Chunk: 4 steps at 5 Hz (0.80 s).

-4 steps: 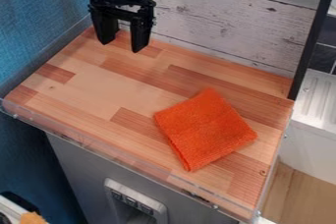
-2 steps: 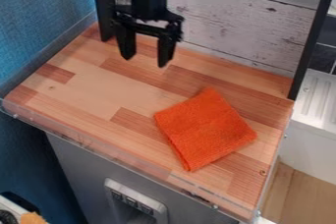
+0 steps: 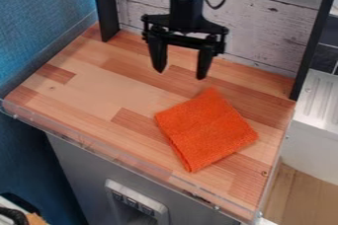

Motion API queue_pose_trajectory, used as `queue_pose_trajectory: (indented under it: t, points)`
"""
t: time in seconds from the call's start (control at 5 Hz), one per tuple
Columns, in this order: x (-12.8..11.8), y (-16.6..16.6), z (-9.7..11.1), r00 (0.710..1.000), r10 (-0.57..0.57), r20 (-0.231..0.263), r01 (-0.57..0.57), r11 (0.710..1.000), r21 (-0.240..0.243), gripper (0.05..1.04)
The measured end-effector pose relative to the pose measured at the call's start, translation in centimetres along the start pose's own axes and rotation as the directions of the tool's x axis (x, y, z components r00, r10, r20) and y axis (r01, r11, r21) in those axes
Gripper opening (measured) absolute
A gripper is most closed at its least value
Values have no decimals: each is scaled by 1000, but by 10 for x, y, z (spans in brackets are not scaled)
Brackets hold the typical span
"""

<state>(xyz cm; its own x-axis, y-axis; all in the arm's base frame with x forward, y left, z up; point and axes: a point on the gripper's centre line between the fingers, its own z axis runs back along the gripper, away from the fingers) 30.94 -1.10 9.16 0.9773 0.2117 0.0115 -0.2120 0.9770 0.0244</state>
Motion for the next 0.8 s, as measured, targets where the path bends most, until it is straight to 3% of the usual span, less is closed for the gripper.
queue_pose_trajectory:
  t: [0.4, 0.6, 0.8]
  points:
    - [-19, -40, 8, 995, 93, 36, -93, 996, 2, 998]
    - [-27, -48, 12, 991, 130, 20, -130, 992, -1, 941]
    - [-31, -58, 14, 989, 149, 17, -149, 989, -16, 659]
